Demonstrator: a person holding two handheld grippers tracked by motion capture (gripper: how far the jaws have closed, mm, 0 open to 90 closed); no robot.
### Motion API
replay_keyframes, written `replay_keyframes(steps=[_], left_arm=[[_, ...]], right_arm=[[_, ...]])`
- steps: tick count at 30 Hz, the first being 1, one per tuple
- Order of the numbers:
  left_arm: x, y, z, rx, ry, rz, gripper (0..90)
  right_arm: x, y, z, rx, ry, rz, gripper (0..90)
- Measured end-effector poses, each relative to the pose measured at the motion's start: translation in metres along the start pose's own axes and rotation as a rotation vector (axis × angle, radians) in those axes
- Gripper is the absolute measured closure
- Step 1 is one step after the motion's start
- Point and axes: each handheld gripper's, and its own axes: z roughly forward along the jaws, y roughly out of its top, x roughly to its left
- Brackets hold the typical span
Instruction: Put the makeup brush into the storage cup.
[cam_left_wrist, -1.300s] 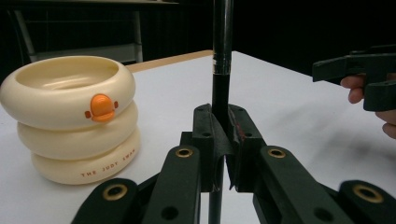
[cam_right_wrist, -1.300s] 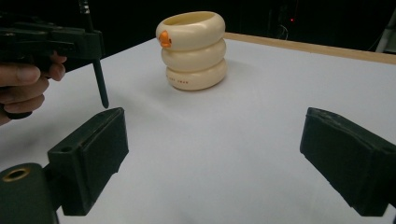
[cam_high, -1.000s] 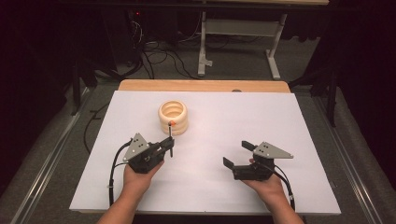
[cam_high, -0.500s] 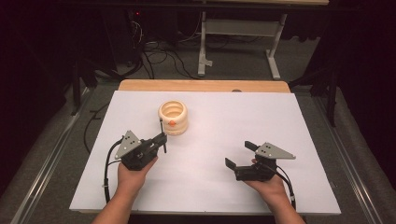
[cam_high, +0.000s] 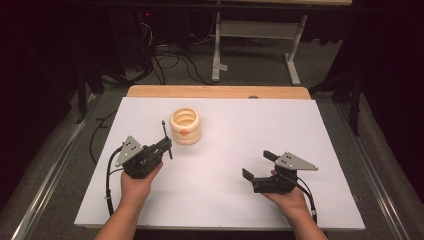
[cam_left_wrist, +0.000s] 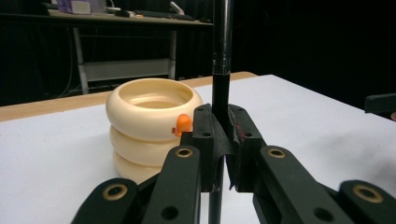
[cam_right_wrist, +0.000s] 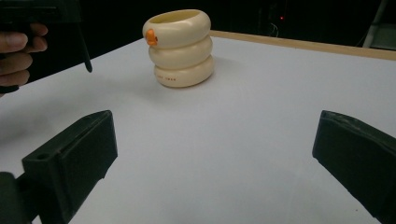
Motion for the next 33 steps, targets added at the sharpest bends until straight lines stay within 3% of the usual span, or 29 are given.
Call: replay_keyframes(steps=[14, 27, 33], left_arm=[[0.006, 0.022, 0.009, -0.012, 0.033, 0.005, 83.0], [0.007, 0.039, 0.021, -0.034, 0.041, 0.002, 83.1], [0.007, 0.048, 0.026, -0.031, 0.053, 0.025, 83.1]], right_arm=[[-0.004, -0.010, -0.004, 0.042, -0.028, -0.036, 1.3], [-0.004, -0.010, -0.004, 0.020, -0.030, -0.031, 1.3], [-0.005, -0.010, -0.004, 0.017, -0.028, -0.037, 1.2]])
